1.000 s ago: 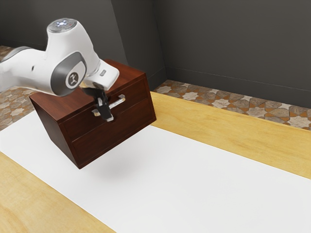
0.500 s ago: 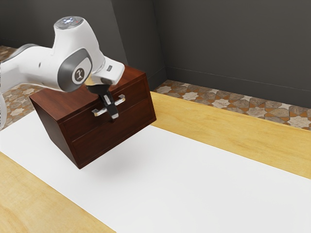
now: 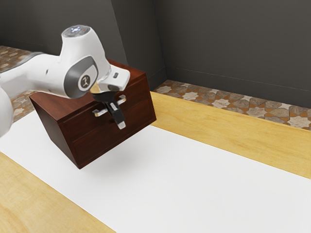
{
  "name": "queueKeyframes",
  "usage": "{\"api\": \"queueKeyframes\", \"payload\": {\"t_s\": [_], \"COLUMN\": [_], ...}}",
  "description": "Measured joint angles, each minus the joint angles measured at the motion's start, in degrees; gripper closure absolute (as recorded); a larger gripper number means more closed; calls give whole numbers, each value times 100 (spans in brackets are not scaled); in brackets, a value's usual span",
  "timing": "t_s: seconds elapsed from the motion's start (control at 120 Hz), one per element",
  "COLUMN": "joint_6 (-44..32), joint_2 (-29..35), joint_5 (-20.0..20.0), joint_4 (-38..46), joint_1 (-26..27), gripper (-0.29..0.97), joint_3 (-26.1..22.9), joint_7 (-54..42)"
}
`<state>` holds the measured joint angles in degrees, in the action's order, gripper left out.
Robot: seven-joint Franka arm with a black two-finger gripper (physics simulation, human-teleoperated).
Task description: Pull the drawer handle with one arm to open the drawer
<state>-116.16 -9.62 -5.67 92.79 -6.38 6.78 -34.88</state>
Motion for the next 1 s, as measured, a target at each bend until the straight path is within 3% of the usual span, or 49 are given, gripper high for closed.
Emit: {"api": "queueKeyframes", "payload": {"t_s": [0.083, 0.258, 0.467, 0.6, 0.717, 0.867, 1.0], "joint_6": [-13, -163, -312, -386, -459, -545, -633], "joint_2": [160, 287, 437, 470, 688, 766, 778], "joint_5": [-18, -53, -55, -38, -47, -53, -66], "joint_4": [84, 385, 491, 606, 809, 946, 1032], "joint_1": [-26, -31, -155, -64, -119, 84, 51], "gripper": [31, 26, 54, 32, 36, 25, 23], "joint_3": [-40, -129, -433, -600, -858, -931, -1038], "joint_7": [56, 169, 265, 317, 367, 433, 486]}}
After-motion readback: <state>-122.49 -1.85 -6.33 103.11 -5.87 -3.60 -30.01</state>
